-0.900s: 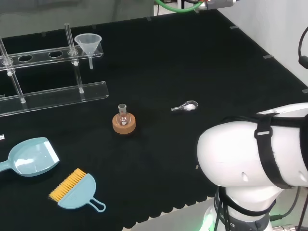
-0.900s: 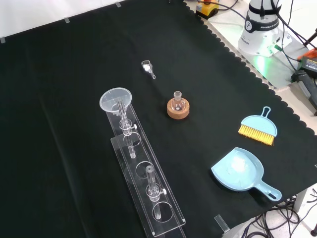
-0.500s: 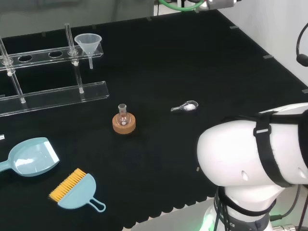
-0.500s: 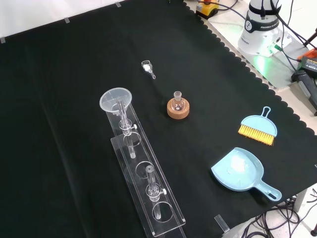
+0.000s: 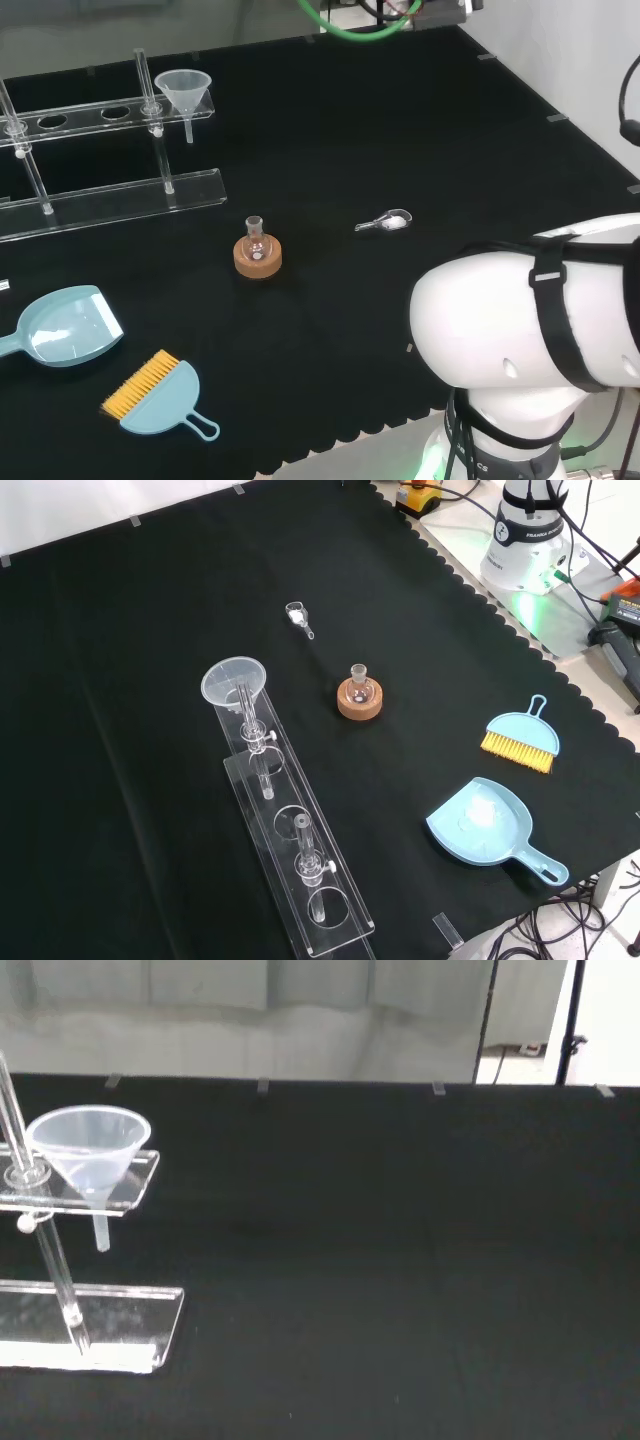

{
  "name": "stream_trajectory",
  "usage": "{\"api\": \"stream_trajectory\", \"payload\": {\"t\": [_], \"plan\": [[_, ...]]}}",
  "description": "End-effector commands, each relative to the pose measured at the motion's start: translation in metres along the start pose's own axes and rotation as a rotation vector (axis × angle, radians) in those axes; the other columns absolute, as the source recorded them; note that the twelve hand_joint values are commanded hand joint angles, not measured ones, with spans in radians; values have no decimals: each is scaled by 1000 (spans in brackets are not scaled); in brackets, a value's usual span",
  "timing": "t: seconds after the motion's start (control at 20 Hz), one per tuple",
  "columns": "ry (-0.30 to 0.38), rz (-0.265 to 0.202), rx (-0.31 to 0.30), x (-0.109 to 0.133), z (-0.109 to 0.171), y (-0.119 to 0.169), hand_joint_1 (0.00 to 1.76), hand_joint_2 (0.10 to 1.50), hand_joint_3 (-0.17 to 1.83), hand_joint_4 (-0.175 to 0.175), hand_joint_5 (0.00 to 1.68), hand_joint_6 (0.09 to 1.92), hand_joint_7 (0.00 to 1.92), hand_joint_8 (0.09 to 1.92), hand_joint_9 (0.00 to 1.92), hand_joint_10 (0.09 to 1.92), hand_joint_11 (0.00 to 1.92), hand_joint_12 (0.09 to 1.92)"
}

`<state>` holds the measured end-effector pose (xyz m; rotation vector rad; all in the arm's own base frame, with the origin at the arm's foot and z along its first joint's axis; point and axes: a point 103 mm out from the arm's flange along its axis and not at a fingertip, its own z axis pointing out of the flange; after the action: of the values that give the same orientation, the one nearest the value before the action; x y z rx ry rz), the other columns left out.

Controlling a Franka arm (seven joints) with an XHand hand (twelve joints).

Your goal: Pick up the funnel from the transparent funnel stand.

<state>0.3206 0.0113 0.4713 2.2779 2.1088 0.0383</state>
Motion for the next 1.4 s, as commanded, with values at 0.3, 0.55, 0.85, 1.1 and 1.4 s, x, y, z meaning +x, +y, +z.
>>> {"api": "stream_trajectory", "payload": {"t": [0.3,0.55,0.85,1.1,1.4], "plan": [[118,-52,-186,21,48,20,0,931,194,-52,128,87,0,462,198,87,0,1204],[170,-72,-216,33,77,38,19,937,191,-61,174,87,0,573,15,616,0,1265],[240,-86,-229,40,107,76,44,934,190,-68,202,87,0,629,0,701,0,1293],[215,-117,-203,55,126,114,60,934,191,-72,214,87,0,654,0,721,0,1303],[242,-113,-183,84,136,157,73,932,192,-74,219,87,0,653,0,715,0,1301]]}}
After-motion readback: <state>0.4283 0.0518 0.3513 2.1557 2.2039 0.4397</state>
